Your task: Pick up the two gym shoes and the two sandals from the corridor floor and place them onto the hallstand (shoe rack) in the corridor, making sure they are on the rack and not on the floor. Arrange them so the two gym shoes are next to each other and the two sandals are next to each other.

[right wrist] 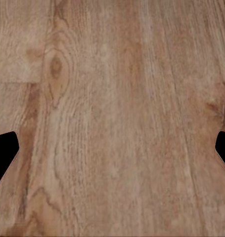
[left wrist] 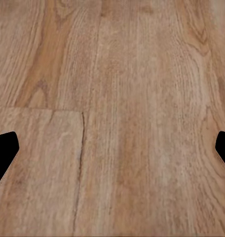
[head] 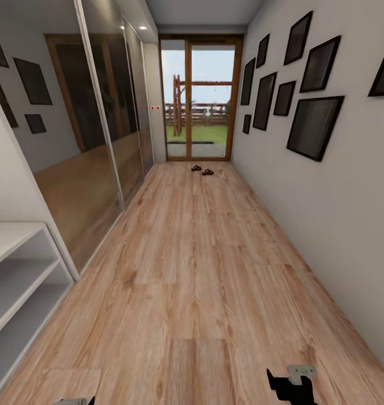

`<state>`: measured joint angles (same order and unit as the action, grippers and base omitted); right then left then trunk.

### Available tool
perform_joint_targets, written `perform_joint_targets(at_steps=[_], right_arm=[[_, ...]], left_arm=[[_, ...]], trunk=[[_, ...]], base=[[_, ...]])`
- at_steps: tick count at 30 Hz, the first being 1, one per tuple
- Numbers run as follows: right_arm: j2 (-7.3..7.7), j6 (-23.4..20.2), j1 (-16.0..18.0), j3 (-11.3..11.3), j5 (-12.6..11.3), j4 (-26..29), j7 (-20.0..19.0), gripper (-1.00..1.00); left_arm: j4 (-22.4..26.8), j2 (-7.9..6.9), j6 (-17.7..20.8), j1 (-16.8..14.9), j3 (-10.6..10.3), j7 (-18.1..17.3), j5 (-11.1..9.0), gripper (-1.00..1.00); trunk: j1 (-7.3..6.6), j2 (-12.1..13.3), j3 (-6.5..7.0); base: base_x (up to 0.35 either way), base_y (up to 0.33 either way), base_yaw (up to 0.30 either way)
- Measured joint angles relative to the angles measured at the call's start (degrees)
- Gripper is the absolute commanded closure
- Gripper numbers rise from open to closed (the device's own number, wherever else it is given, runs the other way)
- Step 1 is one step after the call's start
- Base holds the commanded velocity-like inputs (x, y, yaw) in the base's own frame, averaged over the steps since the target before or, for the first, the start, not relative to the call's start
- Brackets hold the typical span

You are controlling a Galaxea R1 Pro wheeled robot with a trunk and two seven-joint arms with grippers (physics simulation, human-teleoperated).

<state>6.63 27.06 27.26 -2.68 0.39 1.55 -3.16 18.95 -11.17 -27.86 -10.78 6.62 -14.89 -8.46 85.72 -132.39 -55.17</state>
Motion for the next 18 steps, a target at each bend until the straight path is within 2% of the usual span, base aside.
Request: perform_joint_targets(at_steps=[18], right_arm=[[0.01,0.0,0.0,0.0,0.0,0.0,-0.1,-1.0]], left_arm=[[-0.1,0.0,0.0,0.0,0.0,0.0,-0.1,-1.0]], trunk=[[0.0,0.0,0.0]], base=[[0.339,0.0,0.0]])
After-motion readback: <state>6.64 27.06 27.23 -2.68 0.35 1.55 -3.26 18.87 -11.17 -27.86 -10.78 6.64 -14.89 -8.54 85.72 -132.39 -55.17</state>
